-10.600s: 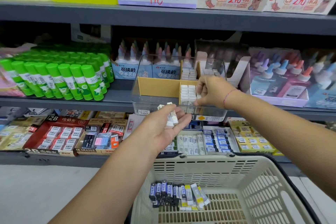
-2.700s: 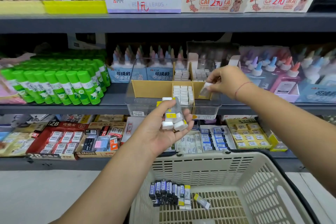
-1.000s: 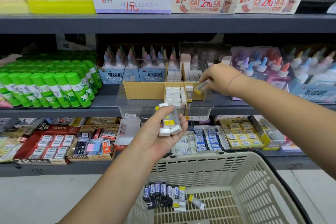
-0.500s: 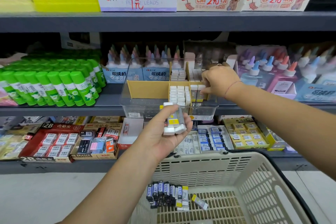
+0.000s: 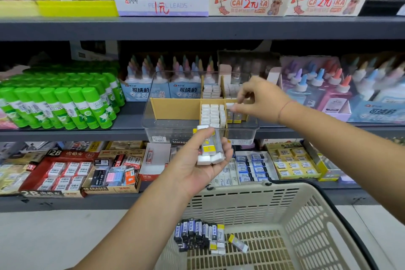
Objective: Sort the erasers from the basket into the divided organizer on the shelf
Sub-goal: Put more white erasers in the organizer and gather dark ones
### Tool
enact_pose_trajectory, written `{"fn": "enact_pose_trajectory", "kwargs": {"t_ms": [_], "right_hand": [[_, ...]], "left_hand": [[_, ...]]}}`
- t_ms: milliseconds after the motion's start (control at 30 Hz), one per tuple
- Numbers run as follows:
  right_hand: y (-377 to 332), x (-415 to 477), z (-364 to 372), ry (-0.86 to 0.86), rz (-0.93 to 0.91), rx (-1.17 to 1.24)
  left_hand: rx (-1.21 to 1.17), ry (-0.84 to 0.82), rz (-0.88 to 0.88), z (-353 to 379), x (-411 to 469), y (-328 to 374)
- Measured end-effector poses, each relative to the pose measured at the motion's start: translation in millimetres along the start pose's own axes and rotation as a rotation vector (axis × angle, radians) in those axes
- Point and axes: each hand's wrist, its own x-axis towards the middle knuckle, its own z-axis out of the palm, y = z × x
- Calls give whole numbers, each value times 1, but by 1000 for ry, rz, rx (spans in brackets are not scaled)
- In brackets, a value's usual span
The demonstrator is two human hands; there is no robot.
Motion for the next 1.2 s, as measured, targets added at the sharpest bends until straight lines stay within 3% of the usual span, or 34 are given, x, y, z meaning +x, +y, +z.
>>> {"fn": "enact_pose_trajectory", "kwargs": {"t_ms": [67, 167, 333, 433, 500, 633, 833, 1000, 1200], "right_hand": [[-19, -21, 1, -217, -18, 372], [-34, -54, 13, -394, -37, 491], [-36, -78, 34, -99, -198, 250], [-34, -77, 36, -63, -221, 255], [-33, -74, 32, -88, -206, 317], [-29, -72, 18, -192, -87, 668], [-31, -67, 15, -15, -230, 395], [-13, -34, -13, 178, -70, 309], [8, 13, -25, 29, 58, -153]], "left_hand": [[-9, -30, 9, 1, 0, 0], [-10, -111, 6, 4, -1, -1], [-13, -174, 27, 3, 0, -3], [6, -183, -15, 0, -1, -3], [32, -183, -21, -1, -2, -1], [-21, -196, -13, -1, -1, 2], [18, -128, -57, 1, -1, -6], [15, -33, -66, 1, 1, -3], [11, -26, -57, 1, 1, -3]]}}
